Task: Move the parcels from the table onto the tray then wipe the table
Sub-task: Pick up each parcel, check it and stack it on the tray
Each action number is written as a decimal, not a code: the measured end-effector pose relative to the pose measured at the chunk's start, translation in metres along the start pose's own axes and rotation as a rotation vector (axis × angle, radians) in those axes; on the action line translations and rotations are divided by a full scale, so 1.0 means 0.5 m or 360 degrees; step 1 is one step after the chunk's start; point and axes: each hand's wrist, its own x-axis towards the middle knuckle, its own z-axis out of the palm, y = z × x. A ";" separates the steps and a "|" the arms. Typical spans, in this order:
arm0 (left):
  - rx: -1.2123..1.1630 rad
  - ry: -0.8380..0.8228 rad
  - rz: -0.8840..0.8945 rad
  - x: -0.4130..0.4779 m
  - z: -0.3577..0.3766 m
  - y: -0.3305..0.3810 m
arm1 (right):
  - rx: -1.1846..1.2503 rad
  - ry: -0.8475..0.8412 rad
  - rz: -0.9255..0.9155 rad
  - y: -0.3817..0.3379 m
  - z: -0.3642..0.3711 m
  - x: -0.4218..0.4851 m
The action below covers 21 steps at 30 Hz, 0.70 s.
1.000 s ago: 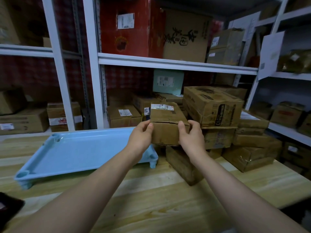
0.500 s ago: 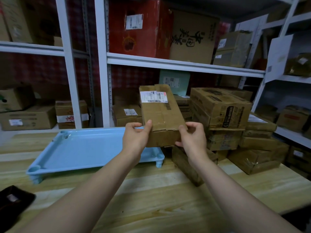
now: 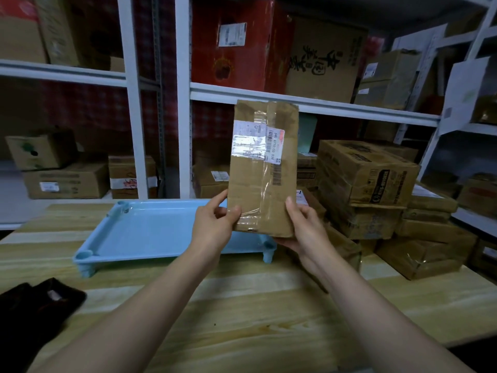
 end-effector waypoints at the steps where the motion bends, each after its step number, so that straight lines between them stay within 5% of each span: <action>1: 0.0008 0.0002 0.0005 -0.002 -0.005 0.000 | 0.0018 -0.0004 0.0026 0.002 0.002 -0.002; 13: 0.0209 0.0028 0.0060 -0.028 -0.025 -0.013 | -0.0004 -0.0138 0.0108 0.016 -0.014 -0.023; 21: 0.1506 0.0051 -0.0218 0.007 -0.071 -0.128 | 0.0231 -0.0158 0.0392 0.044 -0.009 -0.011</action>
